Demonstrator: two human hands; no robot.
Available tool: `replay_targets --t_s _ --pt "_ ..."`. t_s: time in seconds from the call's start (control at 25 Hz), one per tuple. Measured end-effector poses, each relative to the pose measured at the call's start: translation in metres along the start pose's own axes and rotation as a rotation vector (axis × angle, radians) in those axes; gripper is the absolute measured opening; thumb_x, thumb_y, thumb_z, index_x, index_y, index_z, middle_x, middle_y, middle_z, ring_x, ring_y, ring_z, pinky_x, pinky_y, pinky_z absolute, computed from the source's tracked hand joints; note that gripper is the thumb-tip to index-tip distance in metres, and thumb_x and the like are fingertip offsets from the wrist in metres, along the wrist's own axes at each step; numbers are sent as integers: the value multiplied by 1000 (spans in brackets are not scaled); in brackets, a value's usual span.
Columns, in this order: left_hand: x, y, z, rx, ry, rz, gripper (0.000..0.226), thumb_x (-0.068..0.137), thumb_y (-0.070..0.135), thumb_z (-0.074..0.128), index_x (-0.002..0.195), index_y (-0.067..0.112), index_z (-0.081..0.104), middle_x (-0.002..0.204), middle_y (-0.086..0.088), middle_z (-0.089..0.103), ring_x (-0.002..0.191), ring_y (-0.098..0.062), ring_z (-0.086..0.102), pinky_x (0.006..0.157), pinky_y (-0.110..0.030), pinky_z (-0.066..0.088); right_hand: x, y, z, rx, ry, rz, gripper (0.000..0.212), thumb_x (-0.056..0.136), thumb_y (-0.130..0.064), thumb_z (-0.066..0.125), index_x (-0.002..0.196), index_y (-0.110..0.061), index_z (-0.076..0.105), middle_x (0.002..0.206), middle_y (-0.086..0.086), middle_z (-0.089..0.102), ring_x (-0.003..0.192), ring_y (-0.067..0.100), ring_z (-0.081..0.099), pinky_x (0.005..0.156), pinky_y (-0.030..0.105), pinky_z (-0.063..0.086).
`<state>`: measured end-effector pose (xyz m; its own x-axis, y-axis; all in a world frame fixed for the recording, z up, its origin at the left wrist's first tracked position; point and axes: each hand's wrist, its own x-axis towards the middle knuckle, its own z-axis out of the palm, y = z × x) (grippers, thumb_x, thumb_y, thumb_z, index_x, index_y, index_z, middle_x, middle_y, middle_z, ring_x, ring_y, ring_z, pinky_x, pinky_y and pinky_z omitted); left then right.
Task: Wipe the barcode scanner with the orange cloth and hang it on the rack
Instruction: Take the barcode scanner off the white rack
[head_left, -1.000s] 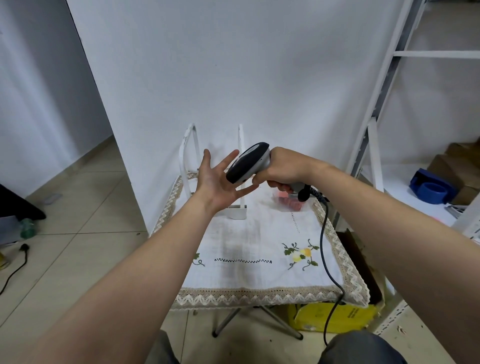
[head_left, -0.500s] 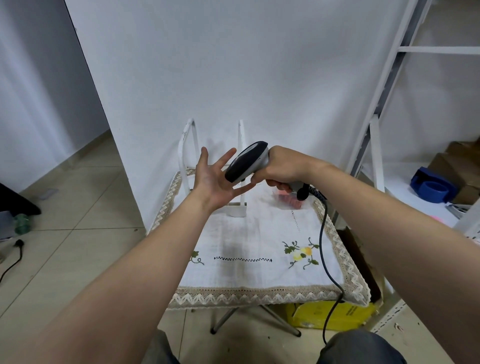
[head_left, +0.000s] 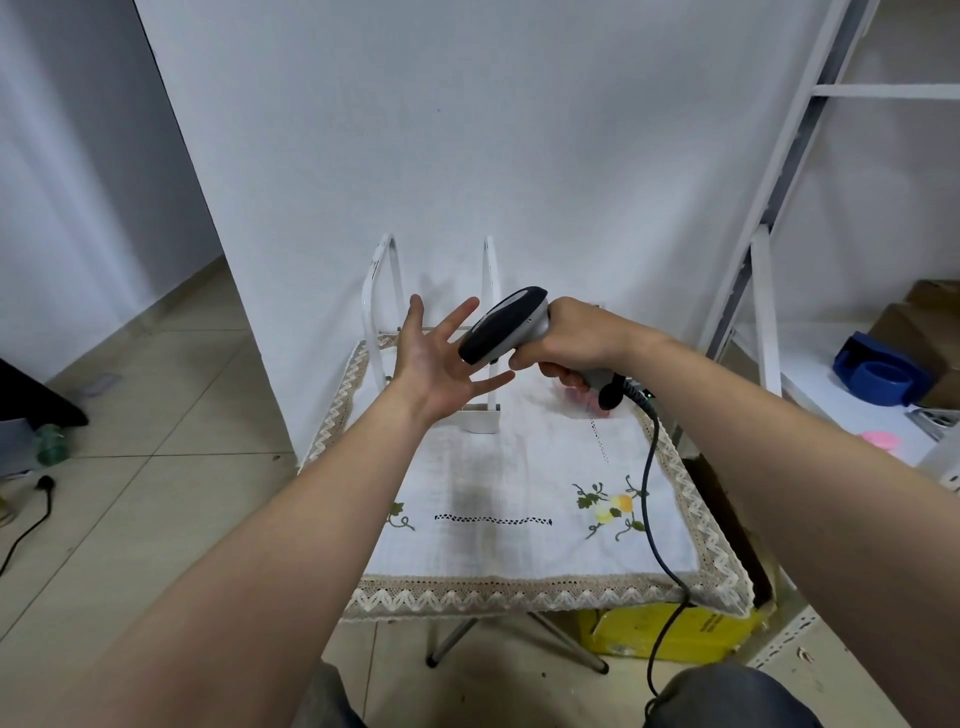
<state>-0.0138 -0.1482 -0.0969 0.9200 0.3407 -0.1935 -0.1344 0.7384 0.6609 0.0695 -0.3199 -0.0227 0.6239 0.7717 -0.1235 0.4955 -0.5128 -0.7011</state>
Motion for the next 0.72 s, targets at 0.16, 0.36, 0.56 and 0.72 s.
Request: replay_targets --t_s 0.16,0.36,0.56,0.72 --pt "1 -3 3 8 -21 -26 75 90 76 42 139 21 58 137 -16 64 121 -44 64 98 -73 44 3 4 -2 121 80 -19 22 85 -18 73 70 -10 61 56 9 50 42 22 44 47 30 40" --pt "3 -16 27 330 -83 -132 61 89 60 62 127 13 58 130 -9 71 120 -35 66 100 -65 49 13 14 -14 452 201 67 22 95 -24 65 105 -5 63 73 11 58 53 24 55 55 33 50" --pt "2 -36 58 857 -197 -90 46 89 44 72 125 16 69 119 0 77 112 -23 72 98 -53 55 25 32 -22 696 240 104 18 97 -18 63 110 -6 60 89 15 58 71 26 59 67 35 53" --pt "14 -54 69 1023 -184 -22 46 85 49 76 119 19 70 111 3 79 105 -18 75 93 -49 57 34 47 -27 847 289 151 35 97 -16 68 125 3 58 93 18 64 78 32 64 84 47 61"
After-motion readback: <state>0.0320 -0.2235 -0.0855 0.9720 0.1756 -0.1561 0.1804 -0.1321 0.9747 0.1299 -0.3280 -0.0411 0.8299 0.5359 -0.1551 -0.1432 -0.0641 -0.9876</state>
